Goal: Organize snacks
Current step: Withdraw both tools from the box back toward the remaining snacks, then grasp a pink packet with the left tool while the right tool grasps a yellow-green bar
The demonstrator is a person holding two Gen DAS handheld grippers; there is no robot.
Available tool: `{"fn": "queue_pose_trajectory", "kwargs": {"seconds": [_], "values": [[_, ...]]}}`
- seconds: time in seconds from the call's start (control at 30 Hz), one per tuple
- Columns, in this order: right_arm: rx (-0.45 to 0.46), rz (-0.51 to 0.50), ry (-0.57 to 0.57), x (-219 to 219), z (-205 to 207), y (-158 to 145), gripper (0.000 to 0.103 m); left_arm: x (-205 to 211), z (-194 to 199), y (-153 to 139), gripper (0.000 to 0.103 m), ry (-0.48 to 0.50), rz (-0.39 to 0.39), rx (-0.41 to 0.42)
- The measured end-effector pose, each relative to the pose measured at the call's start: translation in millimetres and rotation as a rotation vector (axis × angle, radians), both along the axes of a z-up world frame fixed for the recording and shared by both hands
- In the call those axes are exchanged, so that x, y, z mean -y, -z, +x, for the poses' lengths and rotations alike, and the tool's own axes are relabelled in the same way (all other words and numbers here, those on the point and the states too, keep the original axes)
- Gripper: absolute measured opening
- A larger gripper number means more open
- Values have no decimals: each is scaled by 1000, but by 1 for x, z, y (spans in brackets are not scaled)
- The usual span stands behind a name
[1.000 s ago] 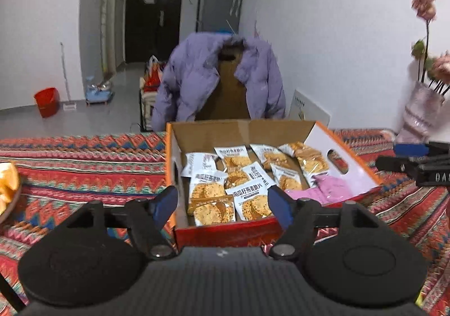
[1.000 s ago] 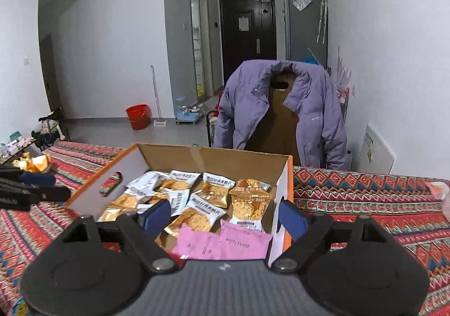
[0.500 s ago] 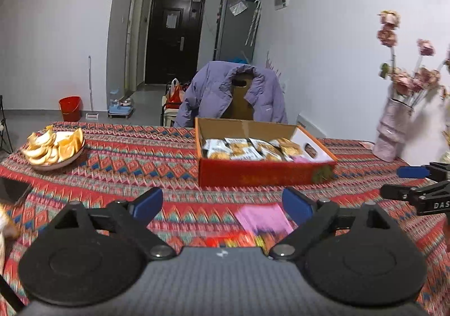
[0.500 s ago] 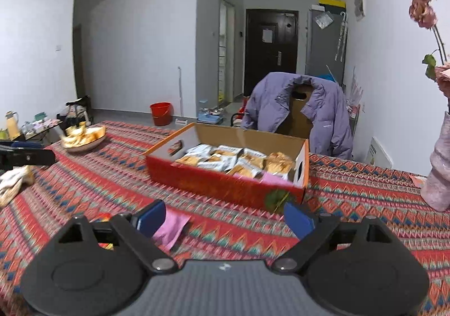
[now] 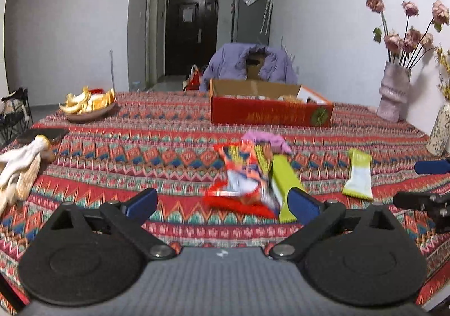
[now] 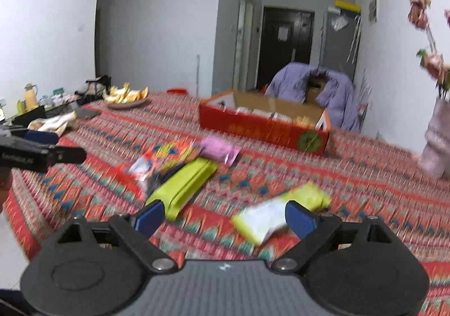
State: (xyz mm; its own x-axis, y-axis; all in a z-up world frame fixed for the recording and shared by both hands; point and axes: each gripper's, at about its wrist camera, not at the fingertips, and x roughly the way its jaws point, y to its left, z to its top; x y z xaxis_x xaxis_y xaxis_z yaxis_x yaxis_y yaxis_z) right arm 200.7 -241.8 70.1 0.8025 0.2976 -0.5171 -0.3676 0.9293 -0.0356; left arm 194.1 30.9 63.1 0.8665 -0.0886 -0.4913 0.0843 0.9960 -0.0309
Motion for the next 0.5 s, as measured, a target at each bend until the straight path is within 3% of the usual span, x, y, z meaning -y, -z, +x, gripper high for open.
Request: {"fn": "queue_pose_trajectory", "kwargs": {"seconds": [0.17,0.5], "values": [[-10,-12,59,6,1,8,92,10,1,-1,101,37,11,7],[-126,217,148,43,47,29,92,39,45,3,101,117,31,-8]]}}
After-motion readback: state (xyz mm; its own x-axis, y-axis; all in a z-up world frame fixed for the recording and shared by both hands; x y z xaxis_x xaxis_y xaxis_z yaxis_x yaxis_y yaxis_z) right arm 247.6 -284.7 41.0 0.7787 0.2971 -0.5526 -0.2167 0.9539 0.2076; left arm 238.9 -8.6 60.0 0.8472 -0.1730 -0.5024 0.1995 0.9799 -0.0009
